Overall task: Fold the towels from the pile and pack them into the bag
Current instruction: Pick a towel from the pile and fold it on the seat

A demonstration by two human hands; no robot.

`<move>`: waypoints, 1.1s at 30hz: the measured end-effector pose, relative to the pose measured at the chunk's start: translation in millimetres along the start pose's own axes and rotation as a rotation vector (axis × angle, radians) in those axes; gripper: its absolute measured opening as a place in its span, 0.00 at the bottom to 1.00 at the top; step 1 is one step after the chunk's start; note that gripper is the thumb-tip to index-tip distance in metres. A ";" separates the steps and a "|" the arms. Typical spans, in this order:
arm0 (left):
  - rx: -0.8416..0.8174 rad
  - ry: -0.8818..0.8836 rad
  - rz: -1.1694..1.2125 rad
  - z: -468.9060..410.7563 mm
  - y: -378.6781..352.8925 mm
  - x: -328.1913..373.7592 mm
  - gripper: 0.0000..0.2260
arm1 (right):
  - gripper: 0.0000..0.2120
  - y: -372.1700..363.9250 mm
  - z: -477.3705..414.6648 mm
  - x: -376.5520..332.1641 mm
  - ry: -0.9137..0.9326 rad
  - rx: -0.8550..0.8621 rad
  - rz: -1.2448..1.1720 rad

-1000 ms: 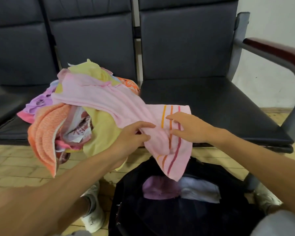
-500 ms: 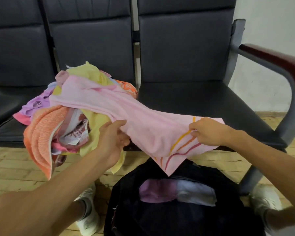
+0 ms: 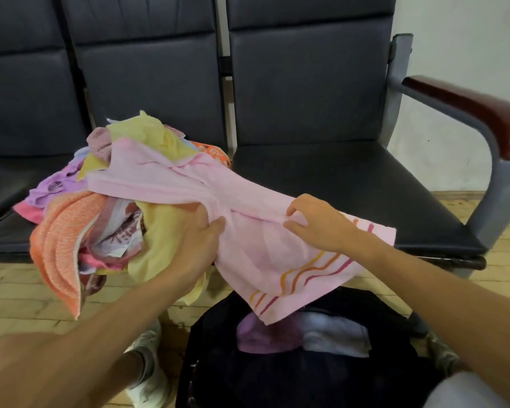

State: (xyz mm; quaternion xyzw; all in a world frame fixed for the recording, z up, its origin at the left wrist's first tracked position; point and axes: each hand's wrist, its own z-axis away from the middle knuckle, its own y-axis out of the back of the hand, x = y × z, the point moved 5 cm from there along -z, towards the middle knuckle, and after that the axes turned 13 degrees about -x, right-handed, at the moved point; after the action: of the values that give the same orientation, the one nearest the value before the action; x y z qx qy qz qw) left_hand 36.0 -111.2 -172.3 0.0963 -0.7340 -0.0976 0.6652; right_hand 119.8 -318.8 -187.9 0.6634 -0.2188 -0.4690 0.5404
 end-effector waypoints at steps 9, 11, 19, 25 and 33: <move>-0.316 0.075 -0.355 13.1 -9.1 -16.3 0.06 | 0.32 -26.4 -49.8 -16.2 -0.172 -0.210 0.218; -0.240 0.167 -0.120 14.6 -4.7 -22.1 0.07 | 0.26 -23.3 -51.2 -21.2 -0.162 -0.183 0.263; -0.089 0.378 0.440 15.0 11.0 -35.8 0.14 | 0.22 -8.0 -30.5 -3.6 -0.230 0.044 0.379; -0.035 0.324 0.259 14.6 14.2 -26.6 0.05 | 0.11 -6.8 -18.8 1.0 -0.255 0.051 0.052; -0.140 0.168 -0.224 14.4 17.9 -7.4 0.09 | 0.10 -1.2 -2.2 -2.6 -0.307 -0.107 -0.465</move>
State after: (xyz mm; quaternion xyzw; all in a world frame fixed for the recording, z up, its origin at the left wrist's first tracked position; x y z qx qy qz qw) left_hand 22.2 -91.7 -175.9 0.1386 -0.6518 -0.2138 0.7143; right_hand 120.2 -315.2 -188.1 0.5876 -0.1149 -0.6862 0.4131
